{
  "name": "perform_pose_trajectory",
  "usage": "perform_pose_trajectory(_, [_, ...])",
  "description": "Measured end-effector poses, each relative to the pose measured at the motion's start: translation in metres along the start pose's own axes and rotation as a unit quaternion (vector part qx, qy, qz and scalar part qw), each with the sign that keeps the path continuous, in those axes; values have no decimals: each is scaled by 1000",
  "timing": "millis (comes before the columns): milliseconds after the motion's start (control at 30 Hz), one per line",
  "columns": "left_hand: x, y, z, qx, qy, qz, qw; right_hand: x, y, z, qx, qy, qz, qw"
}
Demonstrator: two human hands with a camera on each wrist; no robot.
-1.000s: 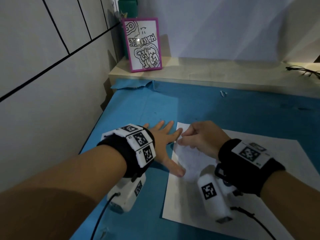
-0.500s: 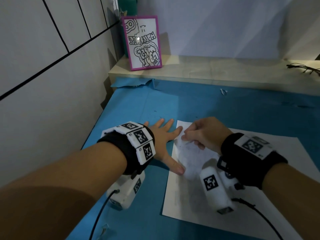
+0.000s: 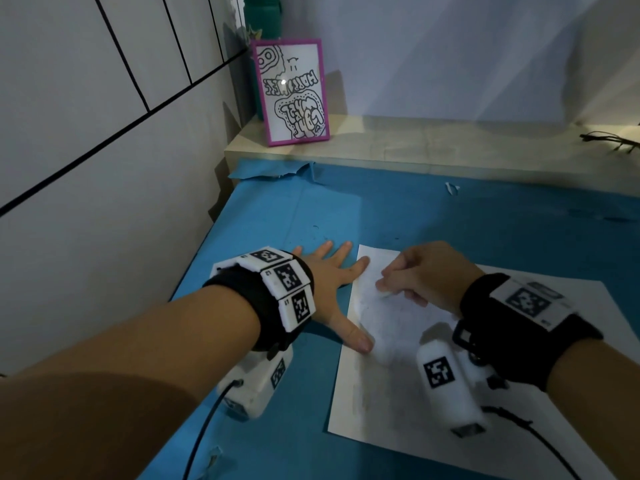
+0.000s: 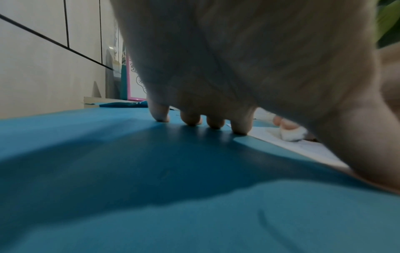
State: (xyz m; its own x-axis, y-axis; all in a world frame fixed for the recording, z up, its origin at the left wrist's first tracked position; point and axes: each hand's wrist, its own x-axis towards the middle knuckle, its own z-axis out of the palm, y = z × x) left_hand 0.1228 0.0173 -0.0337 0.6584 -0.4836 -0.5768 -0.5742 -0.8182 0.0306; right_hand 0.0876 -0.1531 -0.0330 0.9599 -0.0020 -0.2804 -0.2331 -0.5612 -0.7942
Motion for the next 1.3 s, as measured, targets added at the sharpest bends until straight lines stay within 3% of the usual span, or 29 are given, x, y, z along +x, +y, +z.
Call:
perform_pose_trajectory(33, [0,0,0,0,0,0,1000,-1,0,2,1,11,-7,1000])
perform_pose_trajectory(167, [1,-1,0,4,3,3,1000,-8,-2,10,-33,-58,-26,997])
perform_pose_trajectory(267, [1,0,2,-2,1,-1,1000,0,3,0,-15,33,-14,999])
perform_pose_trajectory(300, [1,0,2,-3,1,-1,1000,-1,3,0,-18,32,-15,999])
perform_pose_trajectory(400, [2,-1,1,1,4,2,1000,-8,2,5,-71,-51,-34,996])
perform_pose_trajectory(567, [1,-1,2,3,0,0,1000,-2,8,-3,-43,55,-26,997])
perform_pose_trajectory(767, [-4,9,-9,13,22,61,998,-3,10,-1,-35,69,-24,997])
perform_pose_trajectory(900, [-5,9,-6,7,-4,51,999,-10,6,2,-82,4,-34,996])
perform_pose_trajectory(1033, [-2,11,-1,10,2,46,999,-5,6,-2,-62,61,-27,996])
perform_pose_trajectory(1167, [-3,11,-2,5,1,47,999,-8,0,3,-99,-4,-36,994])
perform_pose_trajectory(1300, [-3,11,-2,8,-4,45,999,-5,2,-7,-78,41,-20,996])
